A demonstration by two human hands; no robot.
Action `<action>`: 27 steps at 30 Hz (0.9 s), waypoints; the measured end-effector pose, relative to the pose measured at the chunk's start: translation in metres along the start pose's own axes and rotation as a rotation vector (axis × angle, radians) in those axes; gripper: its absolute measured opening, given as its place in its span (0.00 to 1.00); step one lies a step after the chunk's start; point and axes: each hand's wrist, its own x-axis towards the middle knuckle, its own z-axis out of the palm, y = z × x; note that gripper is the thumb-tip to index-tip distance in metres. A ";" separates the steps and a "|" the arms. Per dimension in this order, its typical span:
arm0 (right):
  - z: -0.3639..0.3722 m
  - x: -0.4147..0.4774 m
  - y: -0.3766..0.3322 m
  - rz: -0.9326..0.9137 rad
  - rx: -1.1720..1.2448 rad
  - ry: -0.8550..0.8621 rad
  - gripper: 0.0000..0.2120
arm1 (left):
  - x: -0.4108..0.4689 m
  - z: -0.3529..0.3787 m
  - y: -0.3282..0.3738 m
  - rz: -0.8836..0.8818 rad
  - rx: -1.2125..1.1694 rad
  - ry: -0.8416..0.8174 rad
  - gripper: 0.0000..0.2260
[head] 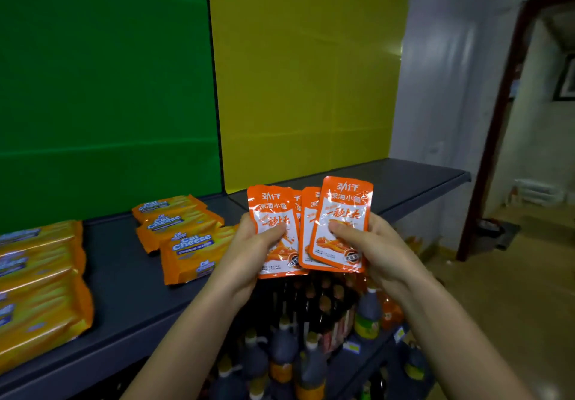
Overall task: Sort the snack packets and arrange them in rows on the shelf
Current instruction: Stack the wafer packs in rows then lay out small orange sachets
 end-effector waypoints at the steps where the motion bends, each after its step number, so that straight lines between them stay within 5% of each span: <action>1: -0.007 0.015 0.000 0.004 0.004 -0.029 0.07 | 0.010 0.009 -0.002 0.009 -0.003 0.026 0.15; 14: -0.062 0.165 -0.002 0.050 -0.042 -0.342 0.04 | 0.108 0.066 -0.012 -0.066 0.028 0.358 0.16; 18: -0.050 0.189 0.010 0.061 -0.102 -0.397 0.04 | 0.122 0.071 -0.013 -0.083 0.037 0.390 0.05; 27: -0.019 0.230 0.026 0.069 -0.277 -0.574 0.04 | 0.147 0.044 -0.024 -0.135 0.007 0.454 0.06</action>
